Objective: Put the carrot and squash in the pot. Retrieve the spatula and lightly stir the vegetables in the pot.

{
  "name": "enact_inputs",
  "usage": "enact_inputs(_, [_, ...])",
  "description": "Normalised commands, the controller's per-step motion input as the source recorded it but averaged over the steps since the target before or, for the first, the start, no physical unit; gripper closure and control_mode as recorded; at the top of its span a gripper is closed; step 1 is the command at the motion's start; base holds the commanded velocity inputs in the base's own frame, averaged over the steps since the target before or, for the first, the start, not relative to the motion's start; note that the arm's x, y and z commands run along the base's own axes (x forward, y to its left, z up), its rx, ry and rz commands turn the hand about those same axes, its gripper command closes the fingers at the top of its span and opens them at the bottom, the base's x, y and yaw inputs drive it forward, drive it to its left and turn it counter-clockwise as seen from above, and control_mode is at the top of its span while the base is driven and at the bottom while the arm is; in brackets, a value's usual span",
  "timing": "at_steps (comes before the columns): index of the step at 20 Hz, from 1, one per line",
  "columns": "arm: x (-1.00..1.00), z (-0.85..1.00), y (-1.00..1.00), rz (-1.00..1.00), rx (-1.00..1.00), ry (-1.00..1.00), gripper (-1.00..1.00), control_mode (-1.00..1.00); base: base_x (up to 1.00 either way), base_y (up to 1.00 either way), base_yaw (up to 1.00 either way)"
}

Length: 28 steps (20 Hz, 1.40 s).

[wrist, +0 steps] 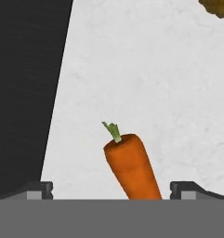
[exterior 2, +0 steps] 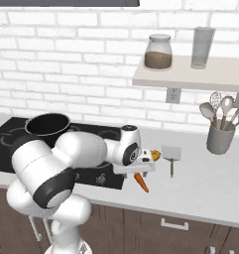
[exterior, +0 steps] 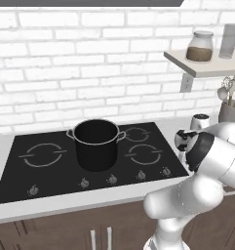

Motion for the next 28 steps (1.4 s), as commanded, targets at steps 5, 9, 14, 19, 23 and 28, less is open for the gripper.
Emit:
enact_inputs(5, [0.01, -0.26, -0.03, 0.02, 0.00, 0.00, -1.00, -1.00, 0.00, 0.00, 0.00])
enact_inputs(9, [0.01, -0.13, 0.00, 0.00, 0.00, 0.00, -1.00, -1.00, 0.00, 0.00, 0.00])
enact_inputs(14, [0.07, -0.08, -0.01, 0.00, 0.00, -0.02, -1.00, -1.00, 0.00, 0.00, 0.00])
enact_inputs(19, [0.05, -0.08, -0.02, 0.02, 0.00, -0.02, -1.00, -1.00, 0.00, 0.00, 0.00])
enact_inputs(23, [0.03, -0.09, -0.02, 0.03, 0.00, -0.01, -1.00, -1.00, 0.00, 0.00, 0.00])
enact_inputs(28, [0.05, -0.04, 0.00, 0.03, 0.00, 0.00, -1.00, -1.00, 0.00, 0.00, 0.00])
